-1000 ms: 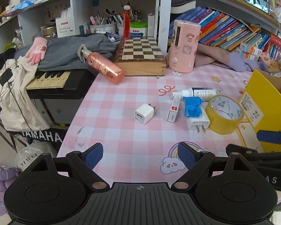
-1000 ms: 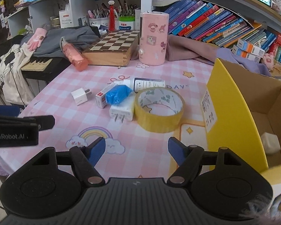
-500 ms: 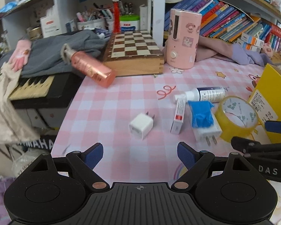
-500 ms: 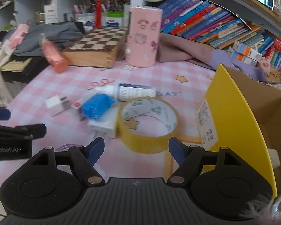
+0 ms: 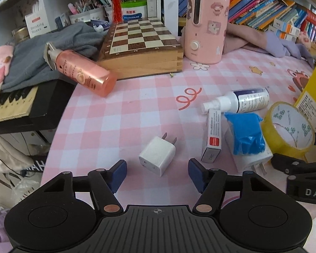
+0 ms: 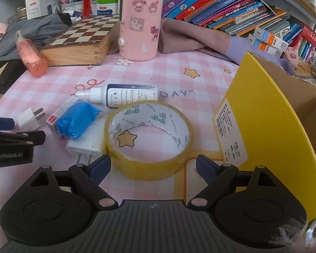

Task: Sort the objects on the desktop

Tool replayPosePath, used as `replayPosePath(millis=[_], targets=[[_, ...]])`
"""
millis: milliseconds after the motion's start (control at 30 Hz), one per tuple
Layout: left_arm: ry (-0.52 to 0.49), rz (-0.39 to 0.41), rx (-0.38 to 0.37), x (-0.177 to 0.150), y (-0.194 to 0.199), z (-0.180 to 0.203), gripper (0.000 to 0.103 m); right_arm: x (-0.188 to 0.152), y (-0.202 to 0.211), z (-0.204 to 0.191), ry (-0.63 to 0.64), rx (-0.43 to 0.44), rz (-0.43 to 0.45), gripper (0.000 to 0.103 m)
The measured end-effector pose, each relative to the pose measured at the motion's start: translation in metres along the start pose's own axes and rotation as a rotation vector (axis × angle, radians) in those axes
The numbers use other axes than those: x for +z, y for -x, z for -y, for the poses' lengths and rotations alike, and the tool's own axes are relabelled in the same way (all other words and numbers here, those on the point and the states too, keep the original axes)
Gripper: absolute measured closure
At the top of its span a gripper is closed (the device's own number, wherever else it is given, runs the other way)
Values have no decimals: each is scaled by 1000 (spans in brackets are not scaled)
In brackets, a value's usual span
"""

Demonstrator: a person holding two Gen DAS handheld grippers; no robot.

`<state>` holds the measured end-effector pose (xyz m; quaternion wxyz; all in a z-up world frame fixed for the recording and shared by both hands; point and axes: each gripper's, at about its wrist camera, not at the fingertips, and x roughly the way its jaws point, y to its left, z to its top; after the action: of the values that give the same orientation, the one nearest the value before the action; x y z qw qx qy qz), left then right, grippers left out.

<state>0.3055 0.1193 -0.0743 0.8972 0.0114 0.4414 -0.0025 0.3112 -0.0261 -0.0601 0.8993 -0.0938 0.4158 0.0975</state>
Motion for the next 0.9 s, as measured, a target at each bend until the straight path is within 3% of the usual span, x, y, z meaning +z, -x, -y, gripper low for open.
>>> replayPosePath(millis=[267, 400, 567, 900], targets=[[-2, 8, -7, 3, -2, 1, 51, 5, -15, 0, 1, 40, -19, 16], [0, 8, -2, 4, -1, 1, 71, 5, -16, 0, 9, 46, -12, 18], [32, -1, -11, 3, 5, -2, 73, 6, -14, 0, 29, 54, -1, 19], [65, 70, -42, -5, 48, -1, 73, 9, 22, 1, 55, 66, 110, 22]])
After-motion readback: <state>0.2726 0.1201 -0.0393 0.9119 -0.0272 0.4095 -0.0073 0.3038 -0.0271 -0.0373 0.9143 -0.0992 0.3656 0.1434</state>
